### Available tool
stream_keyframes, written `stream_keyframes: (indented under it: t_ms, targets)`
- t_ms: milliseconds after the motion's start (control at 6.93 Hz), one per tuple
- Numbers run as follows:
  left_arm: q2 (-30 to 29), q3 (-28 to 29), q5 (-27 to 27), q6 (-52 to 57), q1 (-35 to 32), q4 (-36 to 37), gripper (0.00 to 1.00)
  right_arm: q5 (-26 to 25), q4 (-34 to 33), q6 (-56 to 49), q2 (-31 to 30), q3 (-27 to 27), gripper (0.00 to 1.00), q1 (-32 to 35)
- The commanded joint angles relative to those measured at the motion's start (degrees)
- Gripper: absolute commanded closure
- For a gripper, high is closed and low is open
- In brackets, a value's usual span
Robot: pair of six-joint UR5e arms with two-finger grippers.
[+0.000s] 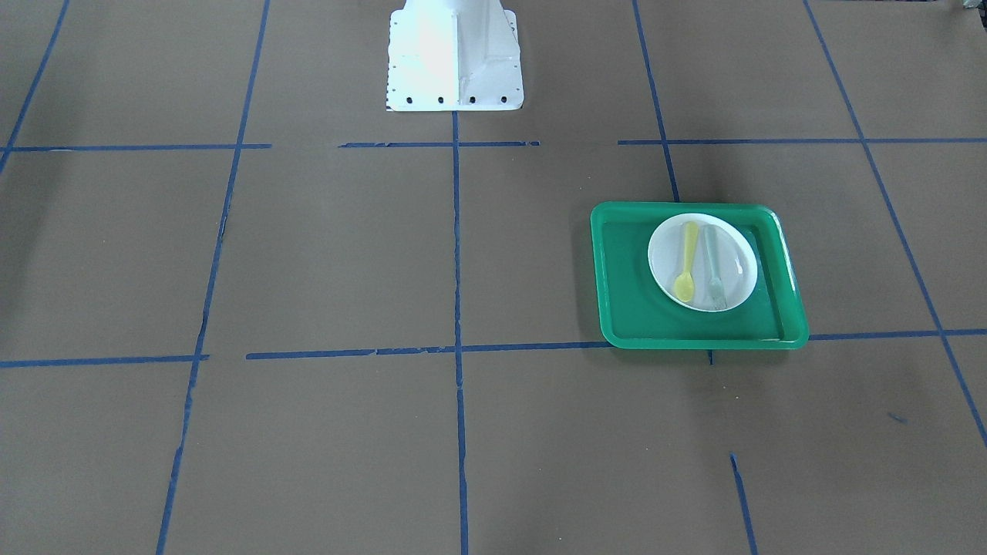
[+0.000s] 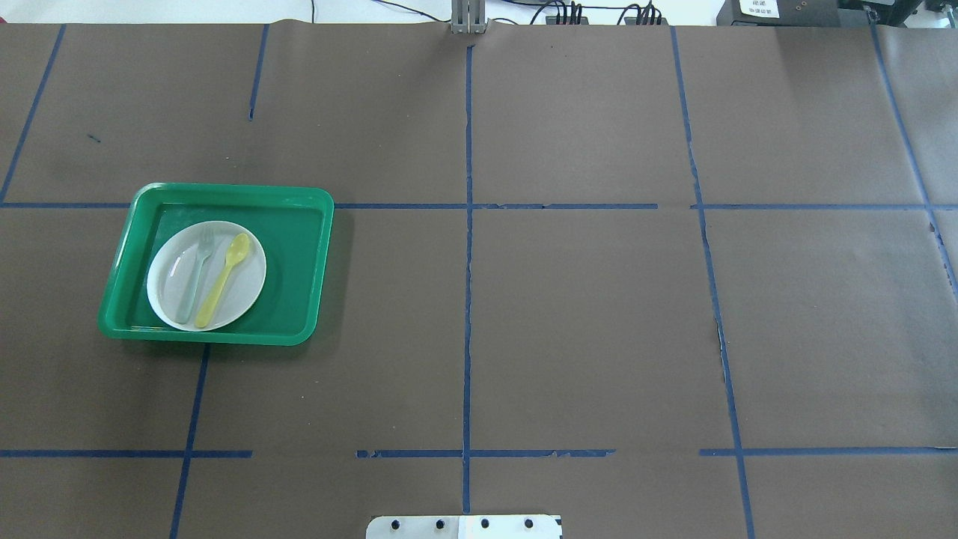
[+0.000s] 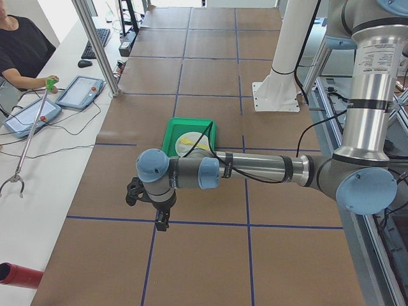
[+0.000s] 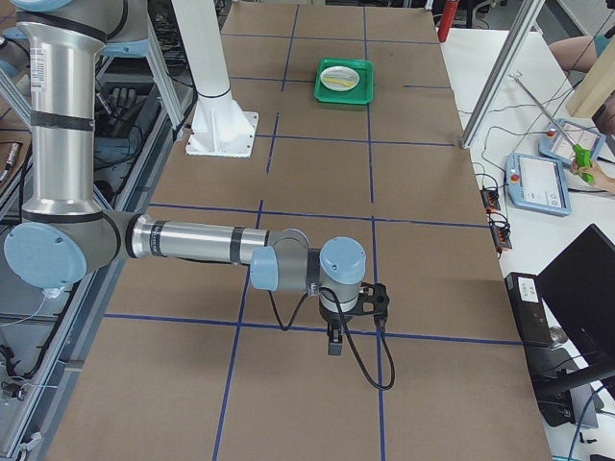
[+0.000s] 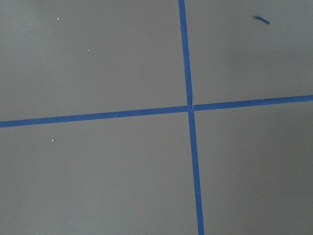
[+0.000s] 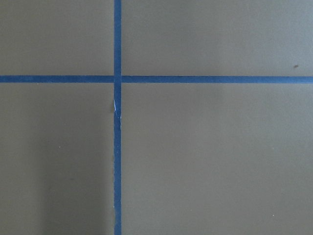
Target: Place spoon
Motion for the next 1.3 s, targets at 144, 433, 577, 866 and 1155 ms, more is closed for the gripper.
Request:
stream_keyframes:
  t_ms: [144, 433, 577, 866, 1155]
  targets:
    - [-0.4, 0.9, 0.2, 0.0, 1.0, 0.0, 0.0, 0.0, 0.0, 0.0, 0.0, 0.0, 0.0, 0.0]
    - [0.9, 1.1, -0.3, -0.2, 1.7, -0.6, 0.0, 0.0, 0.0, 0.0, 0.0, 0.0, 0.0, 0.0]
    - [1.3, 0.5, -0.3, -0.3, 1.8, -1.3, 0.0, 0.0, 0.0, 0.0, 0.0, 0.0, 0.0, 0.0]
    - [0.5, -3.0, -0.2, -18.3, 14.7, -11.0, 0.0, -0.1, 0.0, 0.0, 0.0, 0.0, 0.0, 0.0]
    - [-0.2, -2.5, 0.2, -40.0, 27.4, -28.1, 0.0, 0.0, 0.0, 0.0, 0.0, -0.1, 0.0, 0.0]
